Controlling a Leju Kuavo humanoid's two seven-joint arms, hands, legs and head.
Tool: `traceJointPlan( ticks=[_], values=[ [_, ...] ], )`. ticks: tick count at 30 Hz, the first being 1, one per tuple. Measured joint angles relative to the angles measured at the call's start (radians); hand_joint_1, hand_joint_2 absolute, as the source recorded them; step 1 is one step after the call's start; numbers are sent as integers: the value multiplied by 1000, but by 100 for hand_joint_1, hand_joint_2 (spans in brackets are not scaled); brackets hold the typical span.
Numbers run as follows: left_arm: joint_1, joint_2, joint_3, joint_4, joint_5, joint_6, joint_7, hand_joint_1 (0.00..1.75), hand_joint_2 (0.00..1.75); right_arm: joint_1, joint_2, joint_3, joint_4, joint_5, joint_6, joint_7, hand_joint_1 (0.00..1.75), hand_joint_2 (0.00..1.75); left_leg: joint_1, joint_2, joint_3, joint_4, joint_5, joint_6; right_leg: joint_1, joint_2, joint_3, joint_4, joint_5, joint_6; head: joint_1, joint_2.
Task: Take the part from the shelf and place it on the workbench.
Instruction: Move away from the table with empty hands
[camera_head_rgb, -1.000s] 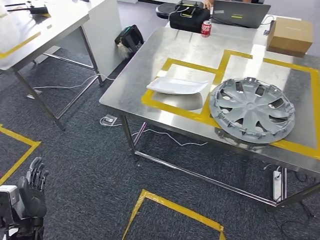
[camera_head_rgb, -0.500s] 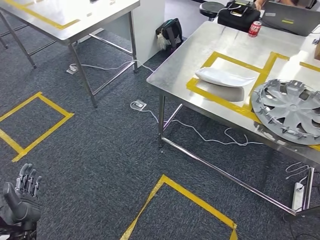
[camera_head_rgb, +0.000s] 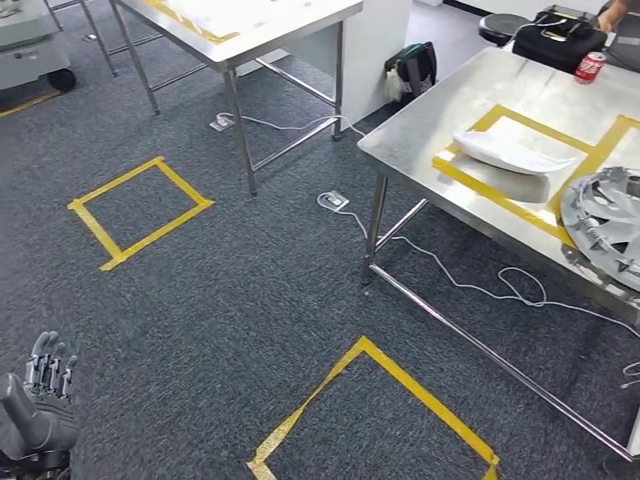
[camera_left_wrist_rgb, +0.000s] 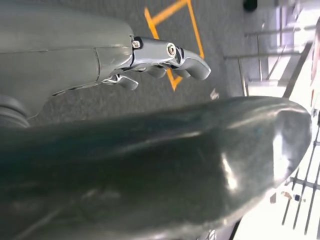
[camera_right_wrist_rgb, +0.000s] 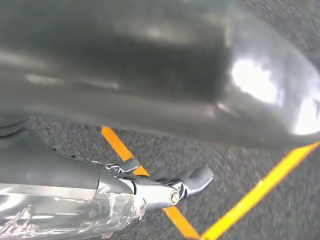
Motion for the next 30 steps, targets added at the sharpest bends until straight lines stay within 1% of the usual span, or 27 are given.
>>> traceJointPlan(
  ticks=[1, 2, 3, 5, 6, 7, 8, 9, 10, 11, 12, 14, 15, 16, 17, 18, 19, 20, 21, 22, 23, 24, 25, 26, 27, 29, 30],
  values=[
    [1, 0, 0, 0, -4, 0, -1, 0, 0, 0, 0, 0, 2, 2, 0, -1, 0, 0, 8, 7, -4, 48, -7, -11, -4, -18, -8, 1, 6, 7, 0, 0],
    [2, 0, 0, 0, -7, 1, -2, 0, 0, 0, 0, 0, 4, 4, 1, -2, 0, 0, 16, 11, 6, 65, 7, -22, -9, -35, -16, 2, 12, 14, 0, 0],
    [3, 0, 0, 0, -11, 3, -2, 0, 0, -1, 0, -1, 5, 5, 2, -3, 0, 0, 26, 20, 34, 49, 29, -35, -15, -52, -24, 4, 17, 23, 0, 0],
    [3, 0, 1, -2, -17, 7, -3, 0, 0, -2, -1, -1, 7, 8, 3, -4, 0, 0, 46, 64, 138, -74, 61, -58, -23, -80, -34, 19, 16, 42, -3, 0],
    [2, -1, 0, -3, -20, 9, -4, 0, 0, -3, -2, -2, 7, 10, 4, -6, 0, 0, 50, 83, 182, -132, 62, -58, -26, -92, -41, 33, 11, 53, -3, 0],
    [3, -2, 0, -6, -24, 11, -5, 0, 0, -5, -4, -3, 8, 11, 4, -7, 0, 0, 51, 96, 210, -172, 55, -50, -27, -101, -45, 47, 6, 63, -3, 0],
    [5, -2, 0, -8, -28, 13, -6, 0, 0, -8, -5, -4, 8, 12, 4, -9, 0, 0, 48, 96, 219, -188, 49, -35, -30, -110, -48, 56, 3, 71, -4, 0],
    [9, -2, 1, -9, -32, 15, -7, 0, 0, -12, -6, -3, 9, 13, 4, -11, 0, 0, 43, 84, 212, -187, 43, -17, -34, -119, -45, 62, 2, 76, -2, 0],
    [13, -2, 2, -10, -37, 17, -8, 0, 0, -16, -6, -3, 10, 13, 4, -12, 0, 0, 40, 76, 208, -187, 43, -3, -39, -115, -45, 66, -2, 82, -1, 0],
    [15, -2, 3, -12, -41, 19, -8, 0, 0, -19, -6, -2, 11, 13, 4, -13, 0, 0, 38, 66, 203, -187, 46, 9, -43, -96, -50, 78, -15, 87, -1, 0],
    [15, -2, 3, -14, -46, 22, -9, 0, 0, -20, -6, 0, 12, 13, 4, -13, 0, 0, 36, 56, 199, -187, 50, 19, -45, -68, -65, 111, -39, 89, 1, 0],
    [13, -2, 3, -17, -52, 26, -9, 0, 0, -17, -6, 2, 14, 13, 4, -14, 0, 0, 31, 34, 189, -188, 58, 33, -44, -7, -123, 236, -110, 88, 5, 0],
    [14, -2, 2, -18, -53, 27, -9, 0, 0, -15, -6, 2, 15, 13, 5, -14, 0, 0, 28, 21, 184, -188, 61, 37, -43, 6, -156, 306, -139, 85, 7, 0],
    [15, -2, 3, -19, -54, 28, -9, 0, 0, -14, -6, 2, 16, 13, 6, -14, 0, 0, 24, 8, 180, -188, 63, 40, -41, 12, -180, 353, -150, 81, 7, 0],
    [17, -2, 3, -19, -55, 30, -9, 0, 0, -13, -6, 2, 17, 12, 8, -13, 0, 0, 20, -6, 179, -188, 64, 43, -38, 15, -189, 365, -141, 75, 7, 0],
    [18, -2, 3, -19, -56, 32, -8, 0, 0, -13, -6, 2, 16, 12, 11, -12, 0, 0, 18, -21, 179, -188, 66, 44, -35, 20, -178, 337, -113, 69, 7, 0],
    [19, -2, 3, -19, -57, 34, -6, 0, 0, -12, -6, 2, 16, 10, 13, -9, 0, 0, 17, -35, 180, -188, 67, 44, -32, 32, -152, 278, -74, 62, 7, 0],
    [20, -3, 3, -19, -56, 35, -3, 0, 0, -10, -6, 2, 14, 8, 16, -6, 0, 0, 17, -49, 179, -187, 68, 43, -29, 62, -122, 209, -37, 54, 7, 0],
    [20, -3, 3, -19, -51, 35, 2, 0, 0, -8, -6, 3, 13, 6, 18, -2, 0, 0, 16, -63, 177, -186, 69, 40, -29, 92, -95, 146, -12, 49, 7, 0],
    [20, -3, 5, -19, -45, 33, 6, 0, 0, -5, -6, 3, 12, 3, 20, 2, 0, 0, 17, -75, 172, -184, 72, 35, -28, 116, -78, 104, 0, 47, 7, 0],
    [22, -3, 7, -19, -36, 29, 10, 0, 0, -2, -6, 3, 10, -1, 22, 6, 0, 0, 19, -89, 165, -183, 76, 29, -27, 129, -70, 84, 2, 46, 7, 0],
    [26, -4, 11, -19, -27, 25, 13, 0, 0, 1, -6, 4, 8, -4, 23, 8, 0, 0, 21, -103, 158, -184, 81, 20, -26, 120, -67, 75, 1, 46, 7, 0],
    [30, -5, 15, -19, -21, 22, 15, 0, 0, 2, -6, 4, 5, -6, 24, 10, 0, 0, 25, -108, 152, -183, 84, 13, -26, 107, -65, 70, 5, 45, 7, 0],
    [34, -5, 19, -19, -16, 21, 16, 0, 0, 2, -6, 4, 3, -8, 25, 10, 0, 0, 25, -91, 143, -175, 78, 9, -26, 93, -62, 63, 10, 41, 6, 0],
    [36, -6, 22, -19, -15, 20, 16, 0, 0, 3, -6, 4, 0, -9, 25, 10, 0, 0, 23, -66, 130, -152, 63, 6, -26, 77, -60, 55, 16, 38, 4, 0],
    [33, -6, 26, -19, -14, 20, 17, 0, 0, 7, -6, 4, -1, -11, 25, 12, 0, 0, 17, -6, 80, -51, 2, 3, -26, 43, -58, 47, 21, 33, 2, 0],
    [32, -7, 27, -19, -16, 20, 17, 0, 0, 9, -6, 4, -2, -12, 26, 14, 0, 0, 17, 2, 51, 11, -27, 0, -25, 25, -60, 47, 21, 33, 1, 0]
  ],
)
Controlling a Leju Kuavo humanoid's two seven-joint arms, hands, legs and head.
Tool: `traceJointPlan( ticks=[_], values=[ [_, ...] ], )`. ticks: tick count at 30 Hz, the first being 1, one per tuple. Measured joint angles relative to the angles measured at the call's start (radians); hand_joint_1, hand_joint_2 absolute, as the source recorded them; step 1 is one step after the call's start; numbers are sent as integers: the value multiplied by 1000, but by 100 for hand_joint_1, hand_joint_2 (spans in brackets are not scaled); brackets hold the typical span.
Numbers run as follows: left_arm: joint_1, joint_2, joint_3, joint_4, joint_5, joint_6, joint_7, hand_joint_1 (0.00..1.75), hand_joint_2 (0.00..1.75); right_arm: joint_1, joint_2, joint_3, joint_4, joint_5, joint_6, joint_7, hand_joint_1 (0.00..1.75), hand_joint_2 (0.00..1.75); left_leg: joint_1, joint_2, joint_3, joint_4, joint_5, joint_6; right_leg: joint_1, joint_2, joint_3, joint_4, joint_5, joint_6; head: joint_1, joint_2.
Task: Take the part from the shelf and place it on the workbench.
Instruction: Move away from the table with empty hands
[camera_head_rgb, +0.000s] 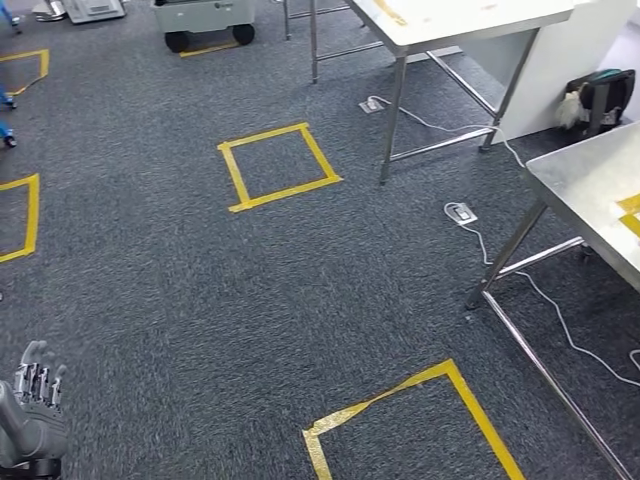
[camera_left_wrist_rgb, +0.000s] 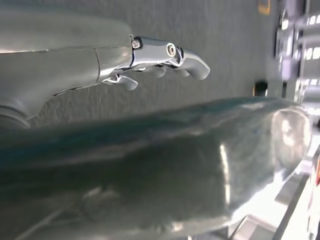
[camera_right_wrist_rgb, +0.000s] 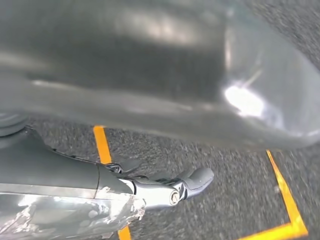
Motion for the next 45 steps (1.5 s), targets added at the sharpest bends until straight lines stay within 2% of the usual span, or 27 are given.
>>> traceJointPlan(
  ticks=[2, 3, 5, 7, 8, 10, 12, 15, 16, 17, 18, 19, 21, 23, 25, 27, 28, 30, 32, 33, 35, 37, 39, 40, 41, 43, 45],
  values=[
    [1, 0, 0, 0, -8, 0, 0, 0, 0, 1, 0, 0, 0, -3, 0, 4, 0, 0, 1, 7, -28, 70, -16, -6, 1, -35, -6, 0, 0, 0, 0, 0],
    [2, -1, 1, 0, -14, 0, 0, 0, 0, 1, 0, 0, 0, -5, 0, 5, 0, 0, 2, 11, -14, 52, 1, -9, 0, -51, -9, 0, -1, 1, 0, 0],
    [2, -1, 1, 0, -27, 1, 0, 0, 0, -1, 0, 1, -1, -8, -1, 7, 0, 0, 3, 43, 66, -74, 55, -13, 1, -79, -8, 4, -4, 6, 0, 0],
    [-3, -2, 0, 0, -35, 3, 1, 0, 0, 0, 0, 1, -3, -11, -3, 7, 0, 0, 3, 78, 130, -182, 83, -5, 5, -100, -6, 14, -11, 17, 3, 0],
    [-4, -2, 0, 0, -38, 4, 1, 0, 0, 0, -1, 1, -4, -12, -4, 8, 0, 0, 1, 85, 141, -201, 84, 2, 7, -108, -4, 17, -14, 22, 7, 0],
    [-3, -3, 0, 0, -42, 5, 1, 0, 0, -3, -1, 2, -5, -12, -5, 8, 0, 0, -2, 65, 137, -204, 87, 21, 5, -123, 2, 17, -15, 29, 14, 0],
    [-1, -3, 0, 0, -44, 5, 1, 0, 0, -5, -1, 4, -5, -13, -6, 8, 0, 0, -2, 48, 133, -206, 94, 35, 0, -97, -5, 43, -39, 39, 16, 0],
    [-5, -4, 0, 0, -49, 7, 0, 0, 0, -1, -1, 5, -5, -15, -7, 8, 0, 0, -2, 20, 122, -207, 104, 49, -3, -23, -87, 222, -136, 46, 20, 0],
    [-5, -4, 0, 0, -51, 8, 0, 0, 0, 0, -1, 6, -5, -15, -7, 8, 0, 0, -4, 9, 119, -206, 106, 51, -3, -15, -116, 282, -158, 45, 21, 0],
    [-5, -4, 0, 0, -52, 9, 0, 0, 0, 1, -1, 6, -5, -15, -7, 9, 0, 0, -5, -4, 117, -206, 107, 51, -3, -12, -131, 312, -160, 43, 20, 0],
    [-4, -4, 0, 0, -53, 9, 0, 0, 0, 2, -1, 6, -5, -15, -7, 9, 0, 0, -6, -17, 116, -206, 109, 50, -3, -9, -128, 303, -143, 40, 20, 0],
    [-4, -4, 0, 0, -53, 10, 0, 0, 0, 2, -1, 6, -5, -16, -7, 10, 0, 0, -6, -31, 116, -206, 110, 49, -3, -2, -106, 256, -110, 37, 20, 0],
    [-5, -4, 0, 0, -53, 10, 0, 0, 0, 2, -1, 7, -5, -16, -7, 10, 0, 0, -6, -58, 115, -204, 114, 42, -7, 44, -39, 112, -44, 32, 20, 0],
    [-7, -4, 0, 0, -53, 10, 0, 0, 0, 2, -1, 8, -5, -16, -7, 10, 0, 0, -5, -82, 108, -203, 120, 32, -8, 82, -4, 31, -23, 30, 19, 0],
    [-5, -5, 0, 0, -53, 10, 0, 0, 0, 3, -1, 8, -6, -16, -7, 10, 0, 0, 1, -105, 100, -207, 128, 17, -4, 70, -1, 22, -22, 21, 19, 0],
    [-2, -5, 0, 0, -53, 11, 0, 0, 0, 2, -1, 8, -8, -16, -7, 10, 0, 0, 2, -85, 86, -192, 117, 8, -3, 43, 3, 15, -13, 7, 17, 0],
    [-3, -5, 0, 0, -53, 11, 0, 0, 0, 3, -1, 7, -10, -17, -7, 10, 0, 0, 1, -59, 70, -160, 94, 6, -3, 28, 3, 11, -8, 0, 15, 0],
    [-9, -6, 0, 0, -50, 11, 1, 0, 0, 7, -1, 7, -11, -18, -6, 10, 0, 0, -2, -6, 17, -40, 20, 2, -1, -3, -1, 9, -4, -6, 11, 0],
    [-10, -6, 1, 2, -40, 10, 6, 0, 0, 9, -1, 7, -11, -18, -5, 10, 0, 0, -2, 6, -25, 64, -22, -2, 2, -36, -6, 9, -3, -8, 10, 0],
    [-10, -6, 2, 4, -33, 11, 10, 0, 0, 8, -1, 7, -11, -18, -5, 10, 0, 0, -2, 9, -21, 69, -14, -3, 3, -51, -8, 9, -3, -8, 10, 0],
    [-9, -8, 13, 14, -23, 18, 23, 0, 0, 7, -1, 7, -11, -19, -3, 10, 0, 0, -2, 28, 42, -28, 41, -3, 3, -79, -8, 10, -4, -5, 10, 0],
    [-11, -13, 35, 35, -20, 25, 43, 0, 0, 8, -1, 7, -12, -22, -1, 11, 0, 0, -5, 75, 117, -159, 83, 2, 8, -102, -6, 13, -10, 3, 11, 0],
    [-13, -23, 67, 77, -28, 24, 73, 0, 0, 7, -1, 7, -12, -27, 0, 11, 0, 0, -10, 91, 141, -210, 88, 15, 13, -121, -2, 15, -16, 14, 15, 0],
    [-12, -30, 89, 112, -34, 15, 92, 0, 0, 6, -1, 8, -12, -31, -1, 11, 0, 0, -12, 78, 139, -211, 89, 24, 12, -130, 2, 15, -17, 18, 17, 0],
    [-10, -38, 114, 151, -40, 3, 111, 0, 0, 4, -2, 8, -12, -35, -3, 12, 0, 0, -12, 69, 138, -213, 91, 31, 10, -130, 5, 16, -19, 24, 18, 0],
    [-4, -55, 162, 234, -56, -29, 141, 0, 0, 4, -5, 11, -12, -43, -9, 12, 0, 0, -9, 51, 137, -216, 96, 43, 5, -87, -8, 55, -49, 36, 19, 0],
    [-6, -73, 201, 325, -81, -62, 160, 0, 0, 9, -9, 14, -9, -54, -18, 12, 0, 0, -7, 30, 132, -216, 101, 51, 2, -30, -61, 174, -116, 44, 22, 0]
  ],
)
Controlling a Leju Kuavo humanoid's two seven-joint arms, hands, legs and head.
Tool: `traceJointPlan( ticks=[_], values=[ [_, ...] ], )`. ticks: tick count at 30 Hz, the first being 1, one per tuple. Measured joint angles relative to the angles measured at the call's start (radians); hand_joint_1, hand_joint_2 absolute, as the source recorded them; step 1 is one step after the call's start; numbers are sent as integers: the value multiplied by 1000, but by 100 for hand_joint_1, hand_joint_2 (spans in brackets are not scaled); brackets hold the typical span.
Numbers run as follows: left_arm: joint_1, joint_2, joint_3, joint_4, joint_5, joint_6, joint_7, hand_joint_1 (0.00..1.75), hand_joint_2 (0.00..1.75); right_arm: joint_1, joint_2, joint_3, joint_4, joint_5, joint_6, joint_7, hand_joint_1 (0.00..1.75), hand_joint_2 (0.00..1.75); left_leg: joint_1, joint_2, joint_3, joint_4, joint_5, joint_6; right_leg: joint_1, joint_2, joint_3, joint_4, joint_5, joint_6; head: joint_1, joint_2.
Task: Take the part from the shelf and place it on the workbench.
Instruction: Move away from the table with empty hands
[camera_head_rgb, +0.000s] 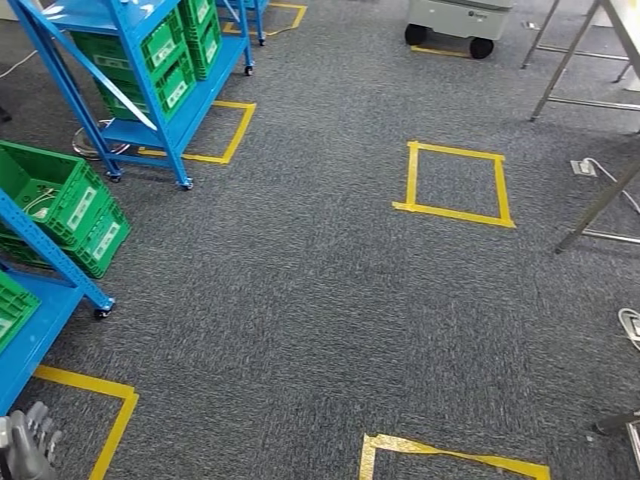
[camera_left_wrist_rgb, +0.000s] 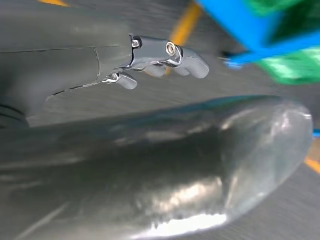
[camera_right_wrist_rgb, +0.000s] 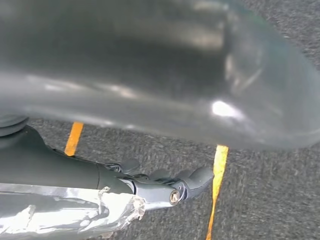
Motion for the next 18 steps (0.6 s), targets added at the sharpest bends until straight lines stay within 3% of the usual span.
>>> traceJointPlan(
  ticks=[2, 3, 4, 5, 7, 9, 11, 13, 15, 17, 18],
  values=[
    [-1, -17, 30, 96, -34, -32, 22, 0, 0, 4, -7, 8, 5, -14, -14, 2, 0, 0, -1, -25, -4, 0, 2, 3, -1, 16, -57, 119, -44, 1, 0, 0],
    [1, -24, 42, 138, -53, -43, 36, 0, 0, 4, -11, 14, 7, -21, -21, 3, 0, 0, -2, -37, -5, 1, 2, 3, -1, 18, -65, 133, -38, 0, 0, 0],
    [3, -32, 53, 177, -73, -52, 51, 0, 0, 4, -16, 19, 9, -27, -30, 2, 0, 0, -2, -51, -4, 1, 2, 3, -1, 21, -54, 106, -13, -2, 0, 0],
    [4, -39, 61, 211, -94, -60, 67, 0, 0, 4, -21, 26, 11, -35, -39, 1, 0, 0, -1, -66, -3, 1, 3, 2, -2, 31, -26, 45, 26, -6, 0, 0],
    [4, -52, 70, 259, -134, -78, 93, 0, 0, 5, -30, 39, 13, -51, -59, -3, 0, 0, 0, -96, -4, 3, 5, -3, -5, 79, 37, -95, 86, -14, 0, 0],
    [4, -59, 73, 288, -171, -105, 106, 0, 0, 7, -42, 57, 14, -77, -79, 1, 0, 0, 3, -122, -13, 4, 10, -14, -5, 108, 63, -157, 96, -19, 0, 0],
    [7, -59, 67, 308, -197, -136, 111, 0, 0, 14, -61, 86, 9, -115, -93, 18, 0, 0, 8, -143, -22, 4, 16, -27, -3, 89, 69, -165, 97, -26, -1, 0],
    [12, -52, 52, 323, -215, -157, 114, 0, 0, 20, -81, 117, -1, -148, -101, 35, 0, 0, 6, -111, -39, 30, -5, -36, -4, 64, 74, -174, 106, -36, -4, 0],
    [9, -42, 29, 332, -229, -164, 114, 0, 0, 28, -96, 138, -6, -166, -110, 45, 0, 0, 2, -51, -85, 126, -67, -42, -5, 33, 74, -180, 110, -43, -8, 0],
    [4, -34, 8, 341, -234, -165, 113, 0, 0, 35, -109, 154, -7, -175, -115, 52, 0, 0, 3, -27, -136, 244, -122, -48, -4, -1, 70, -180, 109, -46, -10, 0],
    [3, -31, 0, 345, -235, -165, 113, 0, 0, 37, -114, 162, -7, -176, -116, 53, 0, 0, 4, -22, -145, 268, -125, -50, -4, -18, 67, -180, 107, -46, -10, 0]
  ],
)
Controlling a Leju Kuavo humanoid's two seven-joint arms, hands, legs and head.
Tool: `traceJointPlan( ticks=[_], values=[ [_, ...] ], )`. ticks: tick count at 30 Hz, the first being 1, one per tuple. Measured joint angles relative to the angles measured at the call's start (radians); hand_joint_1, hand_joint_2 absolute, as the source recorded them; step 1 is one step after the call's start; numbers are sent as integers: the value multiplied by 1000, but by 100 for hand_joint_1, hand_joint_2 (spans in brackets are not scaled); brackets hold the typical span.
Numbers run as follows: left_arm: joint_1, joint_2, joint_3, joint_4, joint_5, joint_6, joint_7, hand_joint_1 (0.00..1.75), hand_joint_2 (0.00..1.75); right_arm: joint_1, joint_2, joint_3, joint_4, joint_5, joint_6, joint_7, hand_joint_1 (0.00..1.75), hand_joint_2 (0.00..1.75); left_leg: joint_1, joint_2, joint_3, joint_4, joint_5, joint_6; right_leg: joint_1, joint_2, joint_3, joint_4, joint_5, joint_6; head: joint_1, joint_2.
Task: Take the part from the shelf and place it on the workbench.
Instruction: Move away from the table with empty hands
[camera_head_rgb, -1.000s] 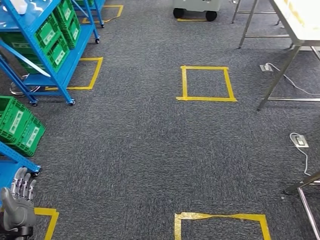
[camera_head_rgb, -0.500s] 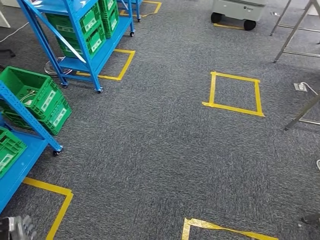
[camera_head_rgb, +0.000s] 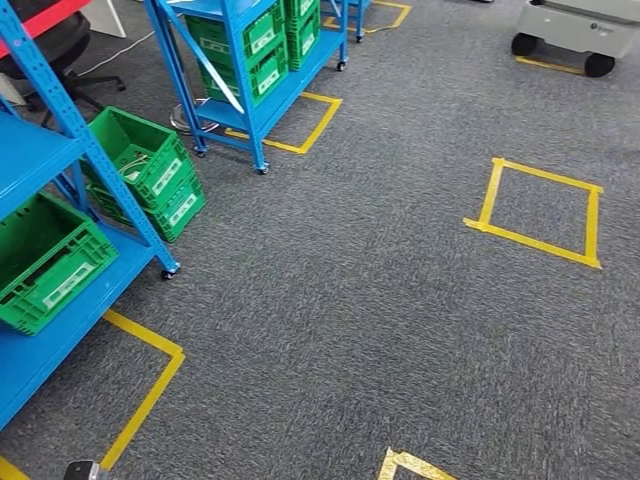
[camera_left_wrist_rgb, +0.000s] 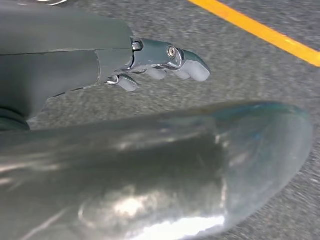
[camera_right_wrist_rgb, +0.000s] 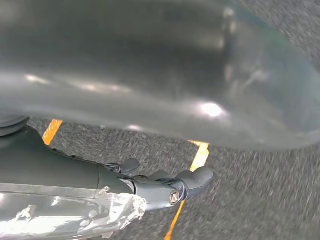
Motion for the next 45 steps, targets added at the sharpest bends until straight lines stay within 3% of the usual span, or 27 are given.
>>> traceJointPlan(
  ticks=[2, 4, 6, 8, 9, 11, 13, 15, 16, 17, 19, 21, 22, 23, 25, 26, 28, 30, 31, 32, 34, 35, 37, 40, 42, 44, 45],
  values=[
    [2, 6, -10, 7, 0, 0, 0, 0, 0, 0, -7, 13, 0, -2, -3, 1, 0, 0, 3, 12, 39, -56, 42, -5, -1, -28, -1, 1, -4, 3, 0, 0],
    [1, 10, -19, 11, 0, 0, 0, 0, 0, 1, -13, 23, -1, -4, -5, 2, 0, 0, 4, 62, 115, -183, 92, -7, 2, -51, 6, 10, -13, 14, -3, 0],
    [-3, 13, -28, 13, 0, 0, 0, 0, 0, 2, -20, 28, -2, -5, -6, 2, 0, 0, 2, 95, 152, -249, 106, 3, 10, -72, 14, 19, -22, 24, -1, 0],
    [-1, 14, -33, 17, 0, 0, -1, 0, 0, 1, -25, 32, -4, -5, -6, 2, 0, 0, 1, 76, 150, -252, 106, 19, 11, -93, 22, 20, -26, 28, 4, 0],
    [1, 14, -35, 19, -1, 0, -1, 0, 0, 0, -27, 34, -5, -5, -6, 2, 0, 0, 1, 65, 149, -253, 107, 25, 8, -87, 24, 24, -33, 32, 5, 0],
    [2, 14, -37, 22, -1, 0, -1, 0, 0, 0, -30, 39, -6, -6, -6, 2, 0, 0, 3, 43, 146, -255, 112, 38, 2, -38, -2, 84, -74, 41, 9, 0],
    [-1, 16, -39, 22, -1, 0, -1, 0, 0, 3, -32, 43, -6, -6, -6, 2, 0, 0, 2, 19, 140, -255, 115, 46, 0, 18, -69, 219, -138, 44, 12, 0],
    [-1, 17, -41, 23, 1, 2, -1, 0, 0, 6, -34, 47, -6, -10, -11, 4, 0, 0, 0, -8, 137, -255, 117, 48, 0, 34, -126, 321, -161, 42, 12, 0],
    [0, 18, -43, 24, 3, 4, 0, 0, 0, 6, -36, 49, -6, -13, -15, 5, 0, 0, -2, -23, 137, -255, 117, 49, 0, 37, -131, 318, -143, 39, 12, 0],
    [1, 19, -47, 25, 8, 6, 0, 0, 0, 7, -38, 52, -6, -19, -21, 7, 0, 0, -2, -39, 139, -255, 117, 49, 0, 43, -116, 275, -107, 34, 12, 0],
    [0, 22, -59, 25, 25, 17, 5, 0, 0, 8, -46, 62, -6, -37, -42, 13, 0, 0, -3, -69, 140, -254, 117, 47, -1, 88, -59, 135, -30, 22, 11, 0],
    [-3, 28, -77, 25, 47, 31, 8, 0, 0, 12, -59, 77, -6, -59, -68, 19, 0, 0, -1, -95, 133, -253, 121, 38, -3, 133, -22, 46, -5, 16, 11, 0],
    [-3, 32, -87, 26, 57, 39, 6, 0, 0, 14, -66, 87, -6, -69, -81, 21, 0, 0, 2, -107, 127, -254, 125, 31, -2, 140, -17, 36, -9, 16, 11, 0],
    [-3, 37, -97, 27, 65, 47, 4, 0, 0, 16, -74, 98, -6, -80, -93, 22, 0, 0, 4, -118, 122, -256, 130, 23, -2, 129, -14, 28, -8, 16, 11, 0],
    [-4, 45, -120, 31, 82, 60, -3, 0, 0, 18, -88, 121, -6, -106, -118, 23, 0, 0, 4, -95, 111, -247, 123, 11, -4, 109, -10, 15, 1, 11, 8, 0],
    [-7, 50, -132, 34, 92, 68, -7, 0, 0, 20, -94, 131, -6, -121, -130, 24, 0, 0, 1, -68, 96, -218, 103, 7, -6, 97, -8, 8, 6, 8, 6, 0],
    [-18, 61, -156, 38, 113, 84, -14, 0, 0, 29, -107, 151, -6, -152, -155, 26, 0, 0, -1, -16, 43, -107, 40, 1, -6, 74, -6, 3, 7, 2, 2, 0],
    [-27, 73, -183, 44, 135, 99, -20, 0, 0, 36, -122, 174, -6, -183, -179, 29, 0, 0, 0, -2, -5, -2, 5, -4, -6, 53, -6, 3, 5, 1, 2, 0],
    [-29, 79, -198, 48, 145, 106, -23, 0, 0, 37, -129, 186, -6, -196, -190, 31, 0, 0, 1, 0, -7, 7, 14, -7, -6, 47, -4, 3, 4, 2, 3, 0],
    [-30, 84, -212, 52, 154, 111, -26, 0, 0, 37, -137, 197, -6, -209, -200, 32, 0, 0, 3, 1, 10, -22, 39, -8, -7, 43, -2, 3, 2, 4, 2, 0],
    [-35, 94, -237, 60, 173, 123, -33, 0, 0, 38, -152, 220, -6, -230, -219, 34, 0, 0, 5, 4, 83, -150, 99, -10, -8, 38, 2, 5, -4, 13, 2, 0],
    [-40, 98, -249, 64, 182, 128, -37, 0, 0, 38, -160, 230, -6, -239, -227, 35, 0, 0, 5, 5, 117, -210, 114, -6, -6, 36, 1, 7, -9, 18, 1, 0],
    [-48, 104, -271, 71, 198, 138, -44, 0, 0, 39, -176, 249, -7, -255, -243, 35, 0, 0, 3, 5, 147, -266, 114, 8, -3, 35, 3, 12, -14, 30, 3, 0],
    [-53, 113, -303, 82, 233, 156, -54, 0, 0, 39, -200, 281, -8, -282, -270, 35, 0, 0, 4, 5, 156, -270, 106, 32, -5, 35, 11, 24, -23, 46, 5, 0],
    [-58, 120, -325, 87, 258, 169, -57, 0, 0, 38, -218, 305, -8, -303, -292, 34, 0, 0, 4, 6, 165, -270, 104, 43, -6, 35, -27, 100, -64, 53, 8, 0],
    [-65, 129, -349, 91, 283, 181, -51, 0, 0, 37, -238, 331, -8, -326, -316, 34, 0, 0, 2, 6, 170, -270, 98, 49, -6, 36, -106, 239, -118, 57, 11, 0],
    [-67, 134, -361, 92, 295, 188, -43, 0, 0, 37, -248, 345, -8, -339, -329, 34, 0, 0, 1, 6, 174, -270, 93, 51, -6, 36, -142, 291, -130, 57, 12, 0]
  ],
)
